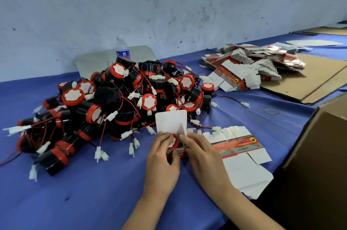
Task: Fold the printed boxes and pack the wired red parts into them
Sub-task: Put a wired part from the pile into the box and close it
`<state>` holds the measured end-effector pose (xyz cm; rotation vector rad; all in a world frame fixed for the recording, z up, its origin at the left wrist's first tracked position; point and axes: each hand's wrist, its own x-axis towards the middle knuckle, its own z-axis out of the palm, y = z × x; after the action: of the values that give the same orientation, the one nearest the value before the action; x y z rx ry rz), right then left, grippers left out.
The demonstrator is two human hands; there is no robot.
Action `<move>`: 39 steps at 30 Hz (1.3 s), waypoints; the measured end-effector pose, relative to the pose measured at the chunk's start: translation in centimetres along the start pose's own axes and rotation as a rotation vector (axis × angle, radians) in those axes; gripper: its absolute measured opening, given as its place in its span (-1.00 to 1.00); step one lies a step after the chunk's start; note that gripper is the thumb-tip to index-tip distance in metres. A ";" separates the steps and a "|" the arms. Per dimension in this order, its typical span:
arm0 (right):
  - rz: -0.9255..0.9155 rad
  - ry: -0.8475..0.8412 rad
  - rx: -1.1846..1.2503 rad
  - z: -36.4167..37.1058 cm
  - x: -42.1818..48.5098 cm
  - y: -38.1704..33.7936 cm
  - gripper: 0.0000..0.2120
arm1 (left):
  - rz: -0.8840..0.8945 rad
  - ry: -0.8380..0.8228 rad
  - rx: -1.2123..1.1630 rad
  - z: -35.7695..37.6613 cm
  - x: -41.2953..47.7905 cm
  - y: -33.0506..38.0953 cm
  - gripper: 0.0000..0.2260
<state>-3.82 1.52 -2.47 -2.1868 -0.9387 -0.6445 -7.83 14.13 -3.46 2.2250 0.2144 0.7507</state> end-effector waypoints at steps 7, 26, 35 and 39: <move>0.020 -0.033 -0.019 -0.1 -0.1 -0.3 -0.79 | 0.072 -0.003 0.032 0.0 -0.3 0.0 -0.56; 0.362 -0.375 0.628 -2.5 7.6 0.4 -0.77 | 0.157 -0.138 -0.058 0.1 0.7 -0.4 -0.82; 0.552 -0.291 0.944 -2.0 6.4 0.3 -0.74 | 0.178 -0.114 -0.067 0.2 0.6 -0.4 -0.85; 0.513 -0.266 0.824 -1.1 5.7 0.3 -0.72 | 0.093 -0.105 -0.202 -0.1 0.5 0.0 -0.86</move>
<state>-0.27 3.09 1.86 -1.6489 -0.5686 0.2606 -7.47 14.39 -3.16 2.0851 -0.0164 0.6720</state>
